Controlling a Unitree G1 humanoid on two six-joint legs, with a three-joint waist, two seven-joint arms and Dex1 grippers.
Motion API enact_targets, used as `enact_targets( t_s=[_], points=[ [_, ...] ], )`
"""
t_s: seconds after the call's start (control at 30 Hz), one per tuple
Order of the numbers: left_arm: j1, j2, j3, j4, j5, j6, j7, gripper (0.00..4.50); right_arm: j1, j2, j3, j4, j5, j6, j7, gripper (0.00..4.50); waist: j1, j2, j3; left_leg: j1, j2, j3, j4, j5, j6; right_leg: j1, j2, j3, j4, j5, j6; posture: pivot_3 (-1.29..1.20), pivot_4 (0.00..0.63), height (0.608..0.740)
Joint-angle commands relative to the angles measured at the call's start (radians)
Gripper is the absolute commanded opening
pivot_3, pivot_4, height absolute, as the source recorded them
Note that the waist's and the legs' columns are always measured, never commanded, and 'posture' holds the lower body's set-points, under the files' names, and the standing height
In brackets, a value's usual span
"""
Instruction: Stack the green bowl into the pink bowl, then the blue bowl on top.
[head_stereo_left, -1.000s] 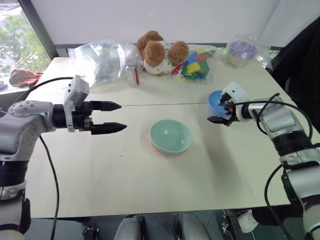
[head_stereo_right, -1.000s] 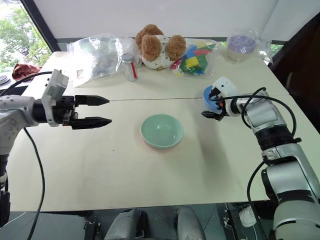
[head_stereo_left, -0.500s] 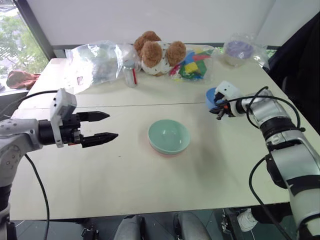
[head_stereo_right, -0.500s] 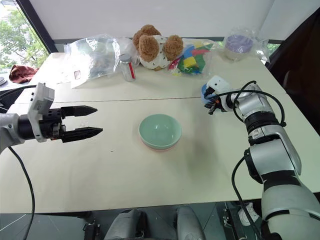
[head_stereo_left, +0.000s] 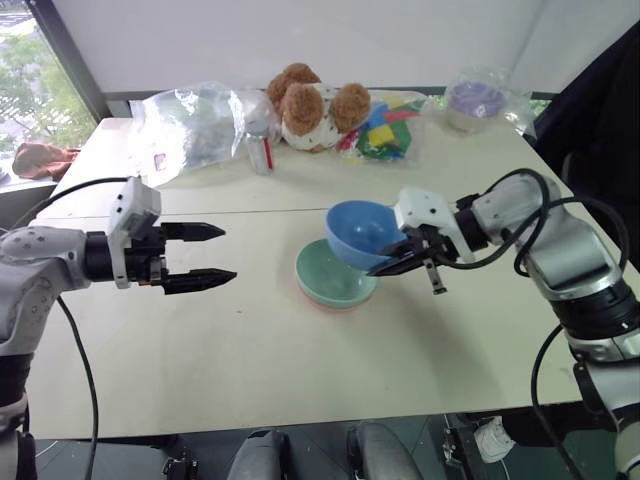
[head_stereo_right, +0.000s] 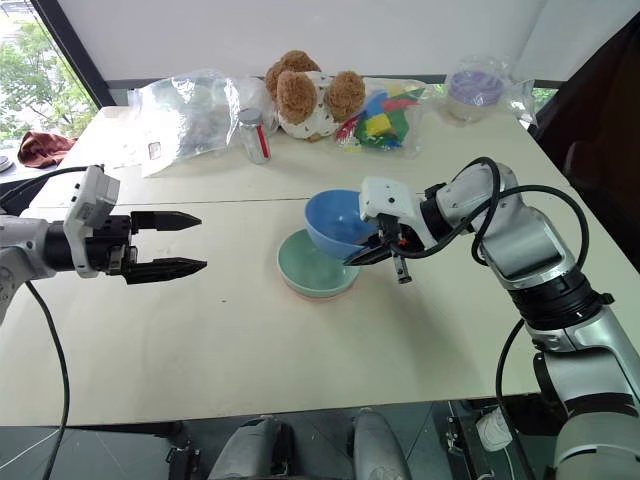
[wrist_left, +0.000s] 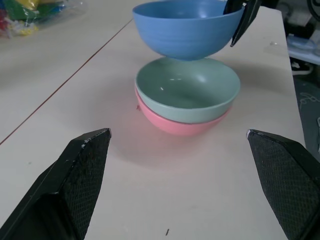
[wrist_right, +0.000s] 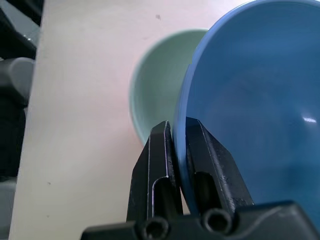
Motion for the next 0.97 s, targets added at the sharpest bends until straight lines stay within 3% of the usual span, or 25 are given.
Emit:
enact_targets(
  t_s=[0.03, 0.17, 0.27, 0.5, 0.73, 0.97],
  points=[
    [-0.013, 0.021, 0.005, -0.01, 0.002, -0.026, -0.033, 4.5, 0.0, 0.019, 0.023, -0.03, 0.001, -0.01, 0.005, 0.06, 0.005, 0.0, 0.0, 0.0, 0.0, 0.0, 0.0, 0.0, 0.0, 0.0, 0.0, 0.0, 0.0, 0.0, 0.0, 0.0, 0.15, 0.74],
    [-0.007, 0.029, -0.002, -0.011, 0.016, -0.036, -0.048, 4.5, -0.001, 0.04, 0.058, -0.021, -0.009, -0.025, 0.014, 0.06, 0.01, 0.0, 0.0, -0.001, 0.001, 0.0, -0.001, 0.0, 0.0, -0.001, 0.001, 0.0, 0.0, 0.0, 0.0, 0.0, 0.15, 0.74],
    [-0.005, 0.027, -0.003, -0.012, 0.02, -0.039, -0.046, 4.5, -0.013, 0.061, 0.076, -0.008, -0.022, -0.032, 0.007, 1.04, 0.01, 0.0, 0.0, -0.001, 0.0, 0.0, 0.0, 0.0, 0.0, -0.001, 0.001, 0.0, 0.0, 0.0, 0.0, 0.0, 0.15, 0.74],
    [0.016, 0.031, 0.008, -0.034, 0.01, -0.014, -0.033, 4.5, -0.031, 0.035, 0.012, -0.069, 0.012, 0.013, 0.002, 4.48, 0.012, 0.0, 0.0, -0.001, 0.0, 0.0, 0.0, 0.0, 0.0, -0.001, 0.001, 0.0, 0.0, 0.0, 0.0, 0.0, 0.15, 0.74],
    [0.065, 0.039, 0.033, -0.076, 0.005, -0.01, -0.011, 4.5, 0.035, -0.134, -0.223, -0.138, 0.129, 0.183, -0.046, 4.48, 0.016, 0.0, 0.0, -0.001, 0.0, -0.001, 0.0, 0.0, 0.0, 0.0, 0.0, -0.001, -0.002, 0.0, 0.0, 0.0, 0.15, 0.74],
    [0.073, 0.045, 0.066, -0.105, -0.038, 0.038, 0.012, 4.5, 0.269, -0.232, -0.455, -0.224, 0.258, 0.356, -0.146, 4.48, 0.015, 0.0, 0.0, 0.0, 0.001, -0.001, -0.001, 0.0, 0.001, 0.0, -0.001, 0.0, -0.002, 0.0, 0.0, 0.0, 0.15, 0.74]
  ],
)
